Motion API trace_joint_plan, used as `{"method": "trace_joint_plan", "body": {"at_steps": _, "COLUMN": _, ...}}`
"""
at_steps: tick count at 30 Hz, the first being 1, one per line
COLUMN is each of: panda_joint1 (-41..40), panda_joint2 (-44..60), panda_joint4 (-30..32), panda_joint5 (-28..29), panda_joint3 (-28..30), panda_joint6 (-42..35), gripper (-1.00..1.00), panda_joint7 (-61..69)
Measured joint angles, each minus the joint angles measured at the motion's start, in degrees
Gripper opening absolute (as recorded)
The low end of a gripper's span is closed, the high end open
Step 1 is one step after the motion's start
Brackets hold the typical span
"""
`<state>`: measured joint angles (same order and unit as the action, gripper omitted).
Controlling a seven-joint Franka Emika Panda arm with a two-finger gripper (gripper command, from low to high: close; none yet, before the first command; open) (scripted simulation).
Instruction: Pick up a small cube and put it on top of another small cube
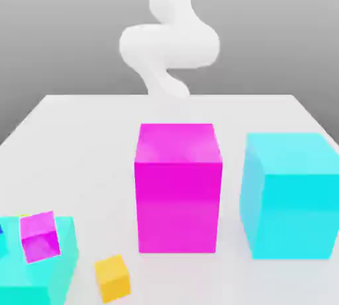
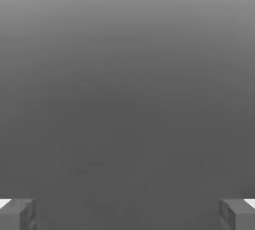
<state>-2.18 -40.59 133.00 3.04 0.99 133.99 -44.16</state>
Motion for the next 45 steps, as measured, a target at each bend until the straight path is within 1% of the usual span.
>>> {"method": "trace_joint_plan", "body": {"at_steps": 5, "panda_joint1": -3.93, "panda_joint2": 10.71, "panda_joint4": 2.45, "panda_joint5": 5.43, "panda_joint3": 3.51, "panda_joint6": 4.35, "gripper": 0.00, "panda_joint7": 4.04}}
{"method": "trace_joint_plan", "body": {"at_steps": 8, "panda_joint1": -5.94, "panda_joint2": 16.89, "panda_joint4": 3.87, "panda_joint5": 7.52, "panda_joint3": 6.37, "panda_joint6": 6.89, "gripper": 0.00, "panda_joint7": 7.21}}
{"method": "trace_joint_plan", "body": {"at_steps": 11, "panda_joint1": -7.71, "panda_joint2": 23.04, "panda_joint4": 5.33, "panda_joint5": 8.48, "panda_joint3": 9.66, "panda_joint6": 9.57, "gripper": 0.00, "panda_joint7": 11.15}}
{"method": "trace_joint_plan", "body": {"at_steps": 14, "panda_joint1": -9.37, "panda_joint2": 29.23, "panda_joint4": 6.83, "panda_joint5": 7.91, "panda_joint3": 13.06, "panda_joint6": 12.40, "gripper": 0.00, "panda_joint7": 16.17}}
{"method": "trace_joint_plan", "body": {"at_steps": 18, "panda_joint1": -12.23, "panda_joint2": 37.66, "panda_joint4": 8.92, "panda_joint5": 4.08, "panda_joint3": 17.34, "panda_joint6": 16.37, "gripper": 0.00, "panda_joint7": 25.05}}
{"method": "trace_joint_plan", "body": {"at_steps": 21, "panda_joint1": -16.23, "panda_joint2": 44.08, "panda_joint4": 10.48, "panda_joint5": -1.55, "panda_joint3": 17.52, "panda_joint6": 19.31, "gripper": 0.00, "panda_joint7": 33.73}}
{"method": "trace_joint_plan", "body": {"at_steps": 25, "panda_joint1": -22.06, "panda_joint2": 52.48, "panda_joint4": 11.96, "panda_joint5": -10.57, "panda_joint3": 14.50, "panda_joint6": 23.12, "gripper": 0.00, "panda_joint7": 45.66}}
{"method": "trace_joint_plan", "body": {"at_steps": 29, "panda_joint1": -26.30, "panda_joint2": 60.79, "panda_joint4": 10.68, "panda_joint5": -16.04, "panda_joint3": 9.80, "panda_joint6": 29.24, "gripper": 0.00, "panda_joint7": 50.48}}
{"method": "trace_joint_plan", "body": {"at_steps": 30, "panda_joint1": -27.22, "panda_joint2": 62.66, "panda_joint4": 10.30, "panda_joint5": -16.90, "panda_joint3": 8.69, "panda_joint6": 30.73, "gripper": -1.00, "panda_joint7": 51.19}}
{"method": "trace_joint_plan", "body": {"at_steps": 37, "panda_joint1": -27.50, "panda_joint2": 63.03, "panda_joint4": 10.23, "panda_joint5": -17.01, "panda_joint3": 8.40, "panda_joint6": 30.90, "gripper": -1.00, "panda_joint7": 51.28}}
{"method": "trace_joint_plan", "body": {"at_steps": 39, "panda_joint1": -26.43, "panda_joint2": 60.02, "panda_joint4": 10.87, "panda_joint5": -15.36, "panda_joint3": 9.85, "panda_joint6": 28.55, "gripper": -1.00, "panda_joint7": 50.01}}
{"method": "trace_joint_plan", "body": {"at_steps": 42, "panda_joint1": -24.77, "panda_joint2": 54.15, "panda_joint4": 12.03, "panda_joint5": -11.48, "panda_joint3": 12.32, "panda_joint6": 23.94, "gripper": -1.00, "panda_joint7": 47.14}}
{"method": "trace_joint_plan", "body": {"at_steps": 45, "panda_joint1": -25.11, "panda_joint2": 52.11, "panda_joint4": 9.16, "panda_joint5": -8.49, "panda_joint3": 13.69, "panda_joint6": 17.18, "gripper": -1.00, "panda_joint7": 48.39}}
